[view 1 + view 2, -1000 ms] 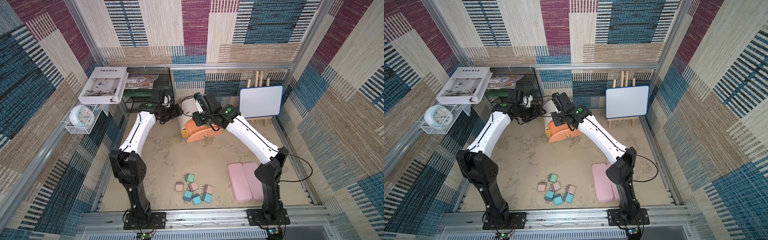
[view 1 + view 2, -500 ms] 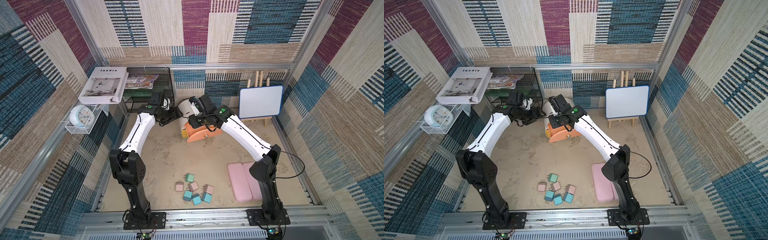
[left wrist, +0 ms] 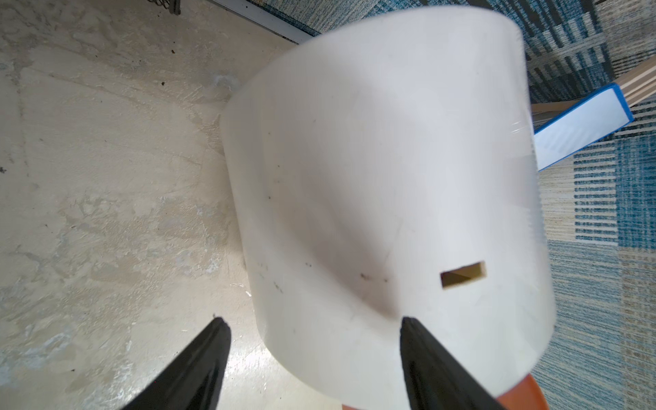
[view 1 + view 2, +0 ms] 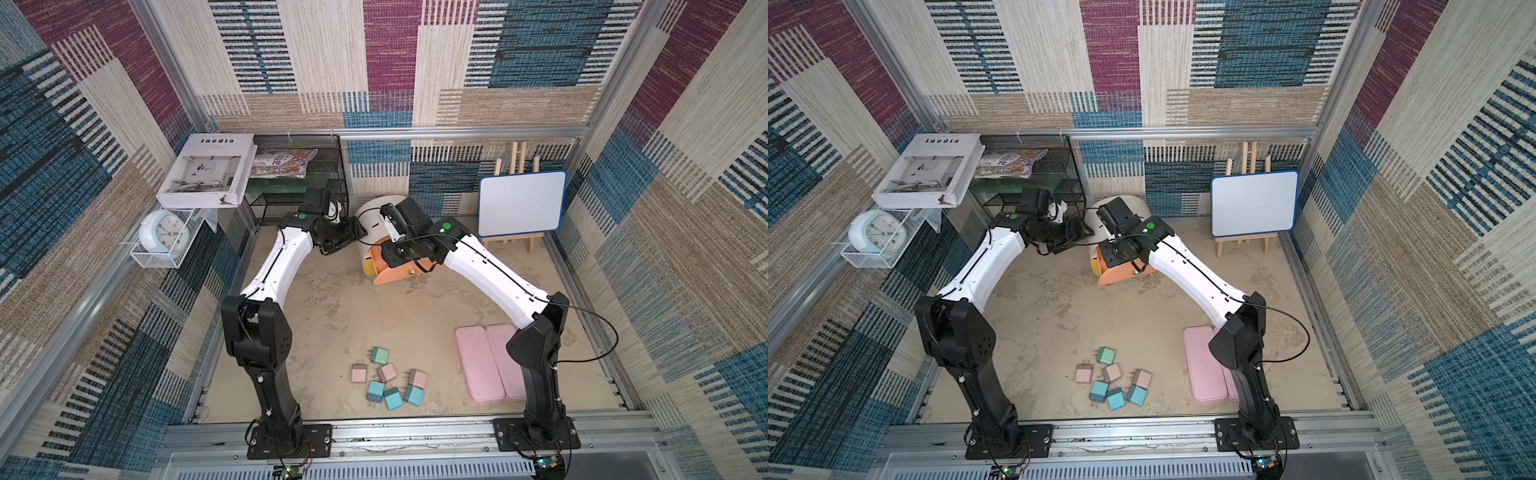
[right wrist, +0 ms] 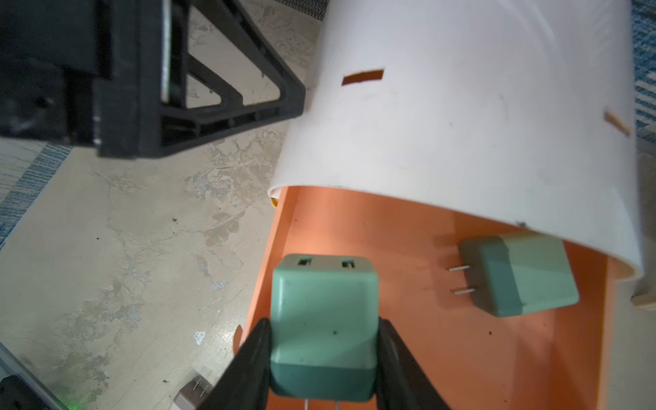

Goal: Place the plugs into the drawer by color
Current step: Place the plug in the drawer.

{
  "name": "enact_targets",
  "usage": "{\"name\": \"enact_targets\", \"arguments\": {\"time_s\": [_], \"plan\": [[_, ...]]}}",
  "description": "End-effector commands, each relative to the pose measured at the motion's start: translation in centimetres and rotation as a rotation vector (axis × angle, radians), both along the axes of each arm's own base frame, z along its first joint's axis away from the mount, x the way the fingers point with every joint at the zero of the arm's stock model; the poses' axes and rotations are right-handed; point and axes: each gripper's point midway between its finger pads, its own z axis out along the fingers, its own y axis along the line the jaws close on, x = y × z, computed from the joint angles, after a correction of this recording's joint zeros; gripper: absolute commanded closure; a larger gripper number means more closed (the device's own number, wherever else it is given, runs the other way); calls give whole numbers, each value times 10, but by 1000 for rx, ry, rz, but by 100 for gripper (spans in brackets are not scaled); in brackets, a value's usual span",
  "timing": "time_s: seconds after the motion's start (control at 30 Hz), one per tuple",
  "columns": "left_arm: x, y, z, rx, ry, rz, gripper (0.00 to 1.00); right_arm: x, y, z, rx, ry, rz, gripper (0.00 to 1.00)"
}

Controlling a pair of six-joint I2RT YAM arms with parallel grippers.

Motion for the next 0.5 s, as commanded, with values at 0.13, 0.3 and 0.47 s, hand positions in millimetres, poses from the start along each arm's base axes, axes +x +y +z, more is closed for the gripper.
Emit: {"name": "enact_targets", "arguments": {"time_s": [0.13, 0.3, 0.47], "plan": [[2, -4, 8, -15, -29, -11, 21, 17, 6, -10, -9, -33, -24, 69], [0, -5, 9, -15, -32, -14, 21, 28, 17, -18, -3, -31, -14, 69], [-1, -7, 8, -15, -31, -18, 21, 37, 23, -27, 2, -26, -8, 68]]}}
